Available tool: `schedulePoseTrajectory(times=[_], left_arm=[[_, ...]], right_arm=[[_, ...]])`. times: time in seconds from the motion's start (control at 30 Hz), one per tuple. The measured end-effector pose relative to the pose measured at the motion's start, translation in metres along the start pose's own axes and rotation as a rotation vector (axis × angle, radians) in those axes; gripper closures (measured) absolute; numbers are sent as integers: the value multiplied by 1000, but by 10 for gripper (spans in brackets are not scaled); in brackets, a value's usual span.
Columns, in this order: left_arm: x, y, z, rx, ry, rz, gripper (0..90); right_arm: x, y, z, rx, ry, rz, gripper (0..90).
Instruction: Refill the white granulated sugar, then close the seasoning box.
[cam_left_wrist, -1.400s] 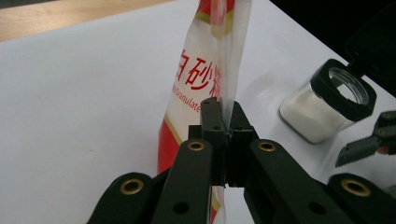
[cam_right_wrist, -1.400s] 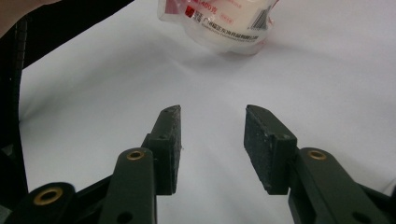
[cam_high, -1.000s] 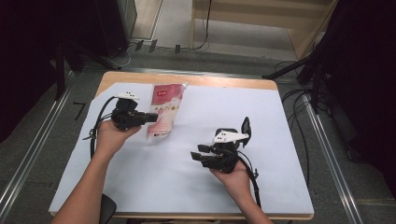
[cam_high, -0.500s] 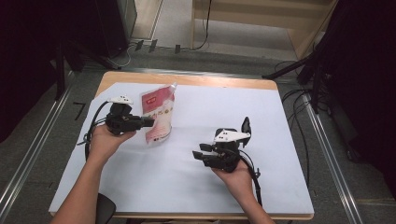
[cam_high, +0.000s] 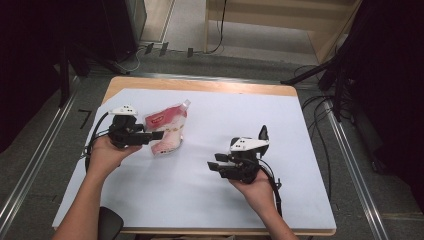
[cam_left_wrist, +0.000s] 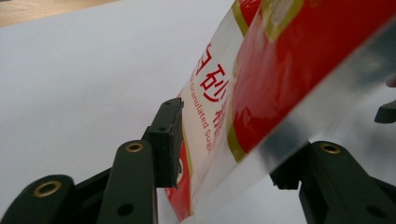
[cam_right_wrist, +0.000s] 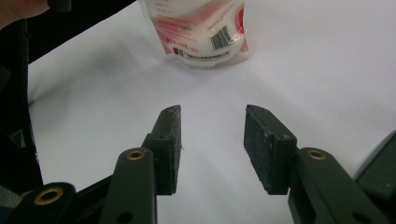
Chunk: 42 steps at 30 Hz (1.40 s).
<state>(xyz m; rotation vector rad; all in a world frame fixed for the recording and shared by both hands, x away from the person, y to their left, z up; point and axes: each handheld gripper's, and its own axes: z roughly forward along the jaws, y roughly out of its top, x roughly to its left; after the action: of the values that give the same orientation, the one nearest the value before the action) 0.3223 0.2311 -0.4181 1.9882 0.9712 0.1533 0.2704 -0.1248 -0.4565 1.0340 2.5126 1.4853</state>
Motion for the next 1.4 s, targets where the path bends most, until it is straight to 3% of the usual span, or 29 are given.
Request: schedulePoseTrajectory(times=[0.07, 0.4, 0.63, 0.83, 0.9, 0.97, 1.03, 1.17, 1.33, 1.4], left_arm=[[-1, -2, -2, 11, 18, 16, 517], [-4, -11, -21, 28, 12, 27, 460], [4, -16, -28, 32, 26, -29, 447], [8, -19, -33, 35, 47, -38, 436], [10, -20, -34, 41, 80, -41, 435], [13, -20, -35, 54, 85, -49, 434], [14, -21, -37, 42, 65, -59, 433], [17, -23, -41, 38, 70, -65, 427], [21, -24, -44, 27, 102, -74, 421], [23, -24, -44, 29, 110, -79, 421]], right_arm=[[-1, 2, -3, 9, 5, -1, 574], [-4, 1, -21, 31, -3, -3, 572], [-10, -6, -38, 33, -26, 14, 573], [-14, -8, -42, 31, -26, 23, 575], [-16, -9, -44, 29, -33, 28, 578], [-19, -11, -46, 19, -31, 26, 584], [-20, -12, -47, 18, -38, 28, 588], [-24, -12, -50, 17, -41, 25, 604], [-27, -15, -60, 24, -49, 33, 680], [-29, -16, -64, 26, -56, 32, 758]])
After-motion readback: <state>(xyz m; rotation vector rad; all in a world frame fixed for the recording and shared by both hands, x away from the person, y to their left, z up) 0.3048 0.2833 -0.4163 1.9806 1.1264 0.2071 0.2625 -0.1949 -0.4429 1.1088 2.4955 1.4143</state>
